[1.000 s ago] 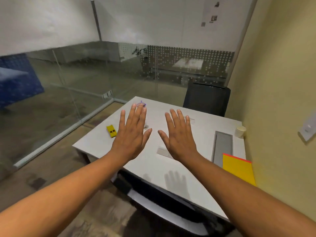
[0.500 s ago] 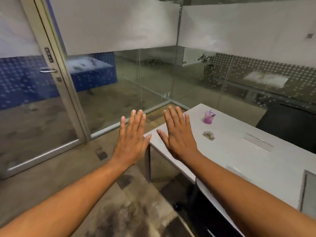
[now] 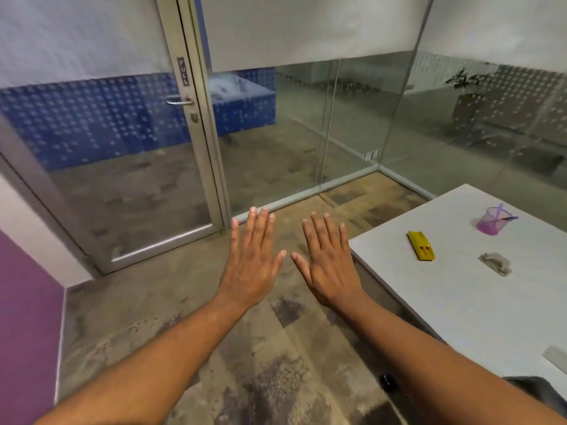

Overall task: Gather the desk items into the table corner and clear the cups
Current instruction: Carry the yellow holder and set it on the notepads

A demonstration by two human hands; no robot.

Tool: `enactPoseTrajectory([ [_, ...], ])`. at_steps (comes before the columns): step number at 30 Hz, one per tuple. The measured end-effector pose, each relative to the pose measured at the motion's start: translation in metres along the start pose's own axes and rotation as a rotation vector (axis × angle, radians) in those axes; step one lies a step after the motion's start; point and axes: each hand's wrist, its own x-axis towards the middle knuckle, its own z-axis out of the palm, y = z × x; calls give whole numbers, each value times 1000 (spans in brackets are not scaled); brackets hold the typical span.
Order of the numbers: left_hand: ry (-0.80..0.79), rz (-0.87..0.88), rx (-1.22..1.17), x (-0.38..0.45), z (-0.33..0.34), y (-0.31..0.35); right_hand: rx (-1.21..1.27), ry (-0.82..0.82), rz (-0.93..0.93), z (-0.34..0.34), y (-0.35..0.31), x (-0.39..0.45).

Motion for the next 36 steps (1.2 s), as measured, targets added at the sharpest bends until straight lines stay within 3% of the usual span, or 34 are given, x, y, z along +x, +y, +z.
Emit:
enactPoseTrajectory([
  [5,-52,7,-49,24,38,-10,25,-35,34,37,15,32],
  [21,-176,77,-116,217,186,-17,119,-167,261,153,139,181],
  [29,-275,287,-173,317,272,-3,60,-182,466,187,215,222],
  [36,-268,545,-308,420,333,39,-63,-200,689,200,264,252],
])
